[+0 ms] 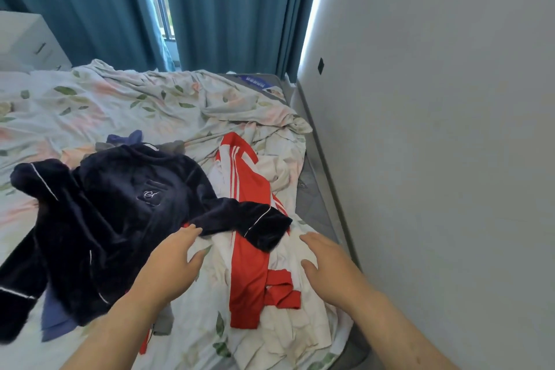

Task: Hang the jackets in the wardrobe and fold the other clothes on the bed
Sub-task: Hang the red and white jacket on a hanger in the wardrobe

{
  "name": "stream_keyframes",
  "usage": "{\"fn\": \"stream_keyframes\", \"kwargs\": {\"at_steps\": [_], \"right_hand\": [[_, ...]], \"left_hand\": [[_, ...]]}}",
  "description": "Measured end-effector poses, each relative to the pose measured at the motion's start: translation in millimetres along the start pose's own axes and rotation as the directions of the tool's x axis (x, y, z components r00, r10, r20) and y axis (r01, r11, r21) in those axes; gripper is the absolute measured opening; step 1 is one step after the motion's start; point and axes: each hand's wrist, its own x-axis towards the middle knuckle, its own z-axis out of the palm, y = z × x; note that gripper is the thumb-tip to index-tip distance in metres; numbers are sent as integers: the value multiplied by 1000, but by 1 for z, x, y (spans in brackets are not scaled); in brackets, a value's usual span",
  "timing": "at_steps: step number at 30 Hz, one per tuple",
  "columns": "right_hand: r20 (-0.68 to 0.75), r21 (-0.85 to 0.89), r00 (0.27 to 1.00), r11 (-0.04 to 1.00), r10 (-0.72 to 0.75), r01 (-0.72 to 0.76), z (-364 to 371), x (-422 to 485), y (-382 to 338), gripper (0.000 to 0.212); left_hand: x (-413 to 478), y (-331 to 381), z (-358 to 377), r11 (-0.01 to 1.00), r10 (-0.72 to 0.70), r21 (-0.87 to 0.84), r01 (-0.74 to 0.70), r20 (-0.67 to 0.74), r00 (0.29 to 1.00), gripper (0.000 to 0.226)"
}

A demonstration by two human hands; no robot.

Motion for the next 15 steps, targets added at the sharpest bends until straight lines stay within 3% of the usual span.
{"fn": "stream_keyframes", "kwargs": {"at_steps": [7, 13, 15], "right_hand": [[121, 52, 992, 998, -40, 34, 73, 119, 48, 55], [182, 64, 980, 996, -74, 63, 145, 209, 93, 52], [145, 29, 987, 998, -65, 61, 171, 247, 110, 53]], "left_hand": [[59, -20, 91, 989, -114, -87, 120, 64, 991, 55], [127, -45, 164, 994, -67, -81, 73, 84, 994, 52], [154, -61, 190, 994, -54, -91, 61, 77, 996, 50]]}}
